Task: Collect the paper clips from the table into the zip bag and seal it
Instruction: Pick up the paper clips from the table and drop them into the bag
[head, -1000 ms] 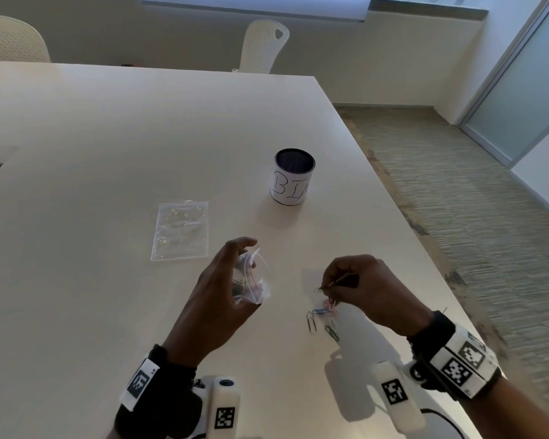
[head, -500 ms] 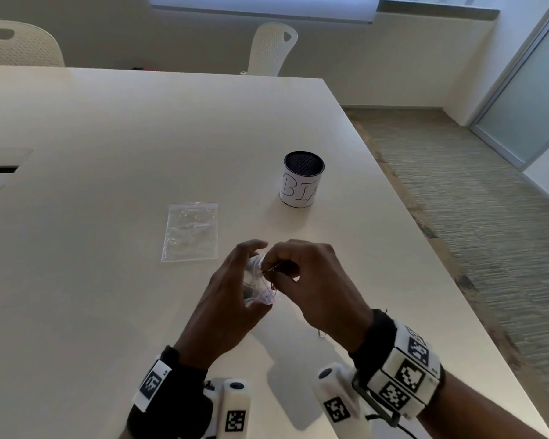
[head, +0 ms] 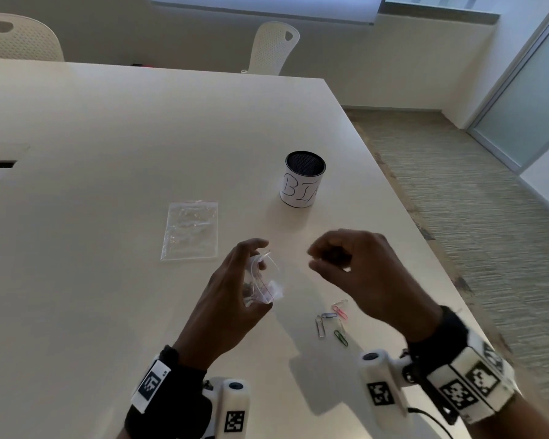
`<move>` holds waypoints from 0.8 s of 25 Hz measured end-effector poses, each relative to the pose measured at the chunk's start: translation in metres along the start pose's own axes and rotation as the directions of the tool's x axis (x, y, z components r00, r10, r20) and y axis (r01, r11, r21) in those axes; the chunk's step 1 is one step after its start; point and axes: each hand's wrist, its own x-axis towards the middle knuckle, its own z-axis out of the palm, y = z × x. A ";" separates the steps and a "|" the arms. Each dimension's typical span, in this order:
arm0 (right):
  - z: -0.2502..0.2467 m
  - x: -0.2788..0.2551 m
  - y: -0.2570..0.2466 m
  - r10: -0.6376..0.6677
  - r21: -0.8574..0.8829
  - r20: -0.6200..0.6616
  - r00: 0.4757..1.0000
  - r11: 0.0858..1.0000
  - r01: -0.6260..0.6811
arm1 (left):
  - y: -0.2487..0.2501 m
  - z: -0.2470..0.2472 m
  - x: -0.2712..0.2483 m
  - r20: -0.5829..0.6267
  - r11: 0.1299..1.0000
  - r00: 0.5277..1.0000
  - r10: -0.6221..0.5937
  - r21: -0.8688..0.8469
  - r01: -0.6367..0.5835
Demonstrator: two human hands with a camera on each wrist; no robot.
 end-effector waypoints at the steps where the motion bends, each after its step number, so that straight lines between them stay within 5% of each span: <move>1: -0.009 -0.006 0.013 0.067 -0.082 0.072 0.995 0.995 -0.061 | 0.000 -0.001 0.000 -0.004 1.000 1.000 -0.003 0.000 0.003; 4: -0.018 -0.031 0.048 0.304 -0.412 0.313 0.900 0.897 -0.159 | 0.001 -0.001 0.000 -0.005 1.000 1.000 -0.003 0.005 0.003; 6: -0.011 -0.049 0.057 0.356 -0.464 0.367 0.859 0.871 -0.162 | 0.001 -0.001 0.000 -0.003 1.000 1.000 0.000 0.009 0.000; 12: 0.018 -0.050 0.063 0.200 -0.288 0.208 0.957 0.948 -0.136 | 0.001 -0.002 0.001 -0.003 1.000 1.000 0.006 0.022 -0.006; 16: 0.023 -0.044 0.065 0.152 -0.267 0.149 0.977 0.958 -0.109 | 0.002 -0.002 0.000 -0.008 1.000 1.000 0.013 0.005 -0.013; 20: 0.027 -0.046 0.052 0.242 -0.297 0.194 0.951 0.938 -0.178 | 0.000 -0.002 0.000 -0.015 1.000 1.000 0.022 0.019 -0.022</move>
